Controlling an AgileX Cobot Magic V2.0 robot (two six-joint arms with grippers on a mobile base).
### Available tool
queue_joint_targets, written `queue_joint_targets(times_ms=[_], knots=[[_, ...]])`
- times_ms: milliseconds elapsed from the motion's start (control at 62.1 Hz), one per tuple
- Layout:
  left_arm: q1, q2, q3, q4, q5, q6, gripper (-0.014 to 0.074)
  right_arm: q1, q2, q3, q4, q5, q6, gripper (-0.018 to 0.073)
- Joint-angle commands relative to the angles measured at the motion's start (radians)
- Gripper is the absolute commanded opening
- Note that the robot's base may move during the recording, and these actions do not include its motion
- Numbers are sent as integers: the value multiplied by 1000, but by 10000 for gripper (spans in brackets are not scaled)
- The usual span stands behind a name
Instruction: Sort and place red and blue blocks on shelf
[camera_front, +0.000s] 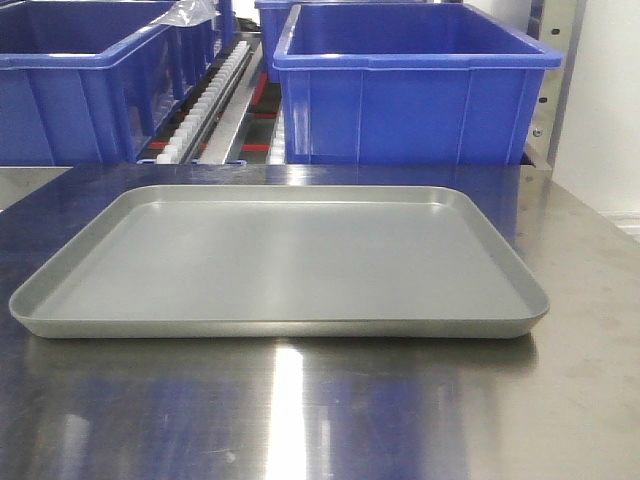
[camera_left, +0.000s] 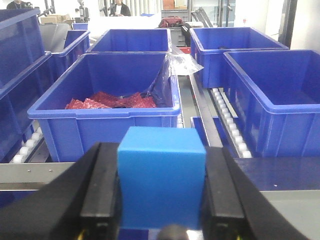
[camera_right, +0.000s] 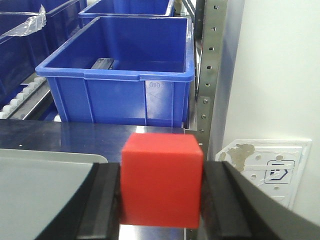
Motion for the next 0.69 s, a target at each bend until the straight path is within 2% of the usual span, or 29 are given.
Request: queue_joint_targets(times_ms=[0,676], knots=[[-2,5,-37,-7,-97,-4,126,-6,4,-30,-1,-86,-4,48],[-2,13,-37,-7,-97,-4,126,-6,4,-30,-1,-86,-4,48]])
